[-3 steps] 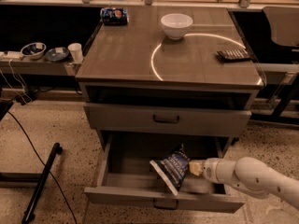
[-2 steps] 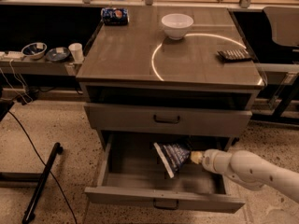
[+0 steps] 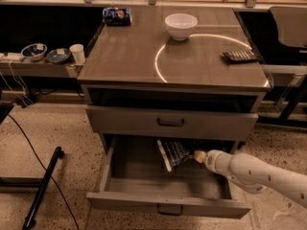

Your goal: Place blue chip bag into middle drawer

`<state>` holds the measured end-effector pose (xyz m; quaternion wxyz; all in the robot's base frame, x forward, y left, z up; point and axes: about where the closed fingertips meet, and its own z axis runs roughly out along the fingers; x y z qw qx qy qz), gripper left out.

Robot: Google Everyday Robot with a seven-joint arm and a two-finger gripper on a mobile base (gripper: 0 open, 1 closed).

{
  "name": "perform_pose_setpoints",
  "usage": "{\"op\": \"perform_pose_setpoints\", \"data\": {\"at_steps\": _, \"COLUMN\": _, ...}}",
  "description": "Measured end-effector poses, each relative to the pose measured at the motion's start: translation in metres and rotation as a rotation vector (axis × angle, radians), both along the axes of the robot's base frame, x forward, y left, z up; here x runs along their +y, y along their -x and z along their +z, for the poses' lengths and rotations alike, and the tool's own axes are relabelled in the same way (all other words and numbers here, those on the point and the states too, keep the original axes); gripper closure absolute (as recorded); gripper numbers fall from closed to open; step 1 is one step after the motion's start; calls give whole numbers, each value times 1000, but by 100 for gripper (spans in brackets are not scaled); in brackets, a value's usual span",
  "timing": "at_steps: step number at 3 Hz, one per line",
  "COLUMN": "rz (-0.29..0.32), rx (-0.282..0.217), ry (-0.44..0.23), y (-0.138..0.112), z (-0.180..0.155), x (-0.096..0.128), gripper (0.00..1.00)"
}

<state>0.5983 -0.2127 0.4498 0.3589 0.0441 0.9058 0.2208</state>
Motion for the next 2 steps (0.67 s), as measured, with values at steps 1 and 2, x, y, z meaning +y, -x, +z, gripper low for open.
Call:
{"op": "perform_pose_setpoints", "data": {"at_steps": 1, "rz": 0, "rx": 0, "ry": 0, "y": 0, "z": 0, "x": 0, "gripper": 8}}
{"op": "perform_pose_setpoints", "data": {"at_steps": 2, "rz": 0, "rx": 0, "ry": 0, "y": 0, "z": 0, "x": 0, "gripper": 0}}
